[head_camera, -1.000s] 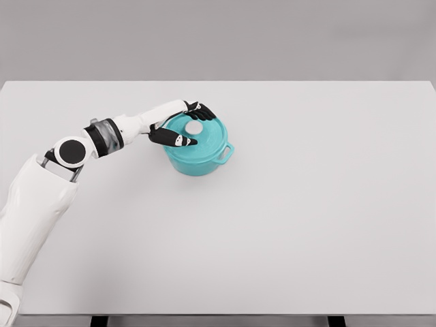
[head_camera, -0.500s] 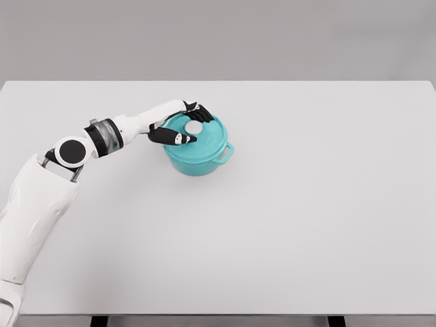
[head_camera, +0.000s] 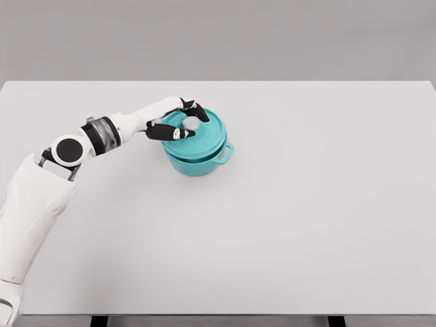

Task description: Open the lid of the pot with left arm

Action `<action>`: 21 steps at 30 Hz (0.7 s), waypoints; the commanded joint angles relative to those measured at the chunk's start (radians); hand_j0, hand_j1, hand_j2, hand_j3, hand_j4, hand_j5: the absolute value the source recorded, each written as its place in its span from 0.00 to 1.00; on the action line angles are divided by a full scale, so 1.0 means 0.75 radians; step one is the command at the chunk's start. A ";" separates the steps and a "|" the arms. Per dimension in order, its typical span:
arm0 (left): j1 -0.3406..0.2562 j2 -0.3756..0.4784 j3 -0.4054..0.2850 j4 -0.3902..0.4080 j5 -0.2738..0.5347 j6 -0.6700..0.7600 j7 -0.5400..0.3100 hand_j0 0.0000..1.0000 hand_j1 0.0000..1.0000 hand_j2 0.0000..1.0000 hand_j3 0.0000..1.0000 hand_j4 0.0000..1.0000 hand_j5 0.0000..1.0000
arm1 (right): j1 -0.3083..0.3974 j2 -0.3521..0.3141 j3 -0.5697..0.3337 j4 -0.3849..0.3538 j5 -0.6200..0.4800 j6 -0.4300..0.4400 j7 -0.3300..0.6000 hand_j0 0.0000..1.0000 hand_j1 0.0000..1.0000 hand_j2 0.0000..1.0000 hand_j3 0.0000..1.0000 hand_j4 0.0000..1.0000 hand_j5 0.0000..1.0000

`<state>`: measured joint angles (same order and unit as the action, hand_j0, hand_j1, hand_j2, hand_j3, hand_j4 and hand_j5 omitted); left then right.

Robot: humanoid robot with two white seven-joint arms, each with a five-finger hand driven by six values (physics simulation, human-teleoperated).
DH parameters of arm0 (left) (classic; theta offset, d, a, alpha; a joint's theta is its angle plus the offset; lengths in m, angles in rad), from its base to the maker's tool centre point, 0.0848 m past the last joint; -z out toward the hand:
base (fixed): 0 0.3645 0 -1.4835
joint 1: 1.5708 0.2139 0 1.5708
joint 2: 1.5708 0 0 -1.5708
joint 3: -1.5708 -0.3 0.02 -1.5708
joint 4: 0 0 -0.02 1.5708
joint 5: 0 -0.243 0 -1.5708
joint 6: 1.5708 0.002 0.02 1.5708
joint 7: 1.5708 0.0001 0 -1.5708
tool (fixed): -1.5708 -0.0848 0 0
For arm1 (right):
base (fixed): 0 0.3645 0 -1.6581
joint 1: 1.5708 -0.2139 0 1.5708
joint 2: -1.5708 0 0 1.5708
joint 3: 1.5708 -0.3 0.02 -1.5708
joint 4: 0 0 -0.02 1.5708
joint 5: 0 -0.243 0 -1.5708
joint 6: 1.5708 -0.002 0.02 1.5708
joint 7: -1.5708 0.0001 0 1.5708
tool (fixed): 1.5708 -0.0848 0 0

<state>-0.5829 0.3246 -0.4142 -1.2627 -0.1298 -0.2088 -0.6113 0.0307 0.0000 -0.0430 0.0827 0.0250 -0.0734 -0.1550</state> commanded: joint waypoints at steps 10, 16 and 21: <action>0.000 0.013 0.037 -0.067 0.020 0.008 0.001 0.55 0.55 0.55 0.55 0.55 0.55 | 0.000 0.000 0.000 0.000 -0.001 0.000 0.000 1.00 1.00 1.00 1.00 1.00 1.00; 0.010 0.017 0.102 -0.077 0.014 0.012 0.001 0.55 0.55 0.55 0.55 0.55 0.55 | 0.000 0.000 0.000 0.000 -0.001 0.000 0.000 1.00 1.00 1.00 1.00 1.00 1.00; 0.022 0.031 0.186 -0.067 0.009 0.012 0.001 0.55 0.55 0.55 0.55 0.55 0.55 | 0.000 0.000 0.000 0.000 -0.001 0.002 0.000 1.00 1.00 1.00 1.00 1.00 1.00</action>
<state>-0.5614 0.3432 -0.3034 -1.3146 -0.1271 -0.2005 -0.6114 0.0307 0.0000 -0.0430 0.0827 0.0250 -0.0731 -0.1550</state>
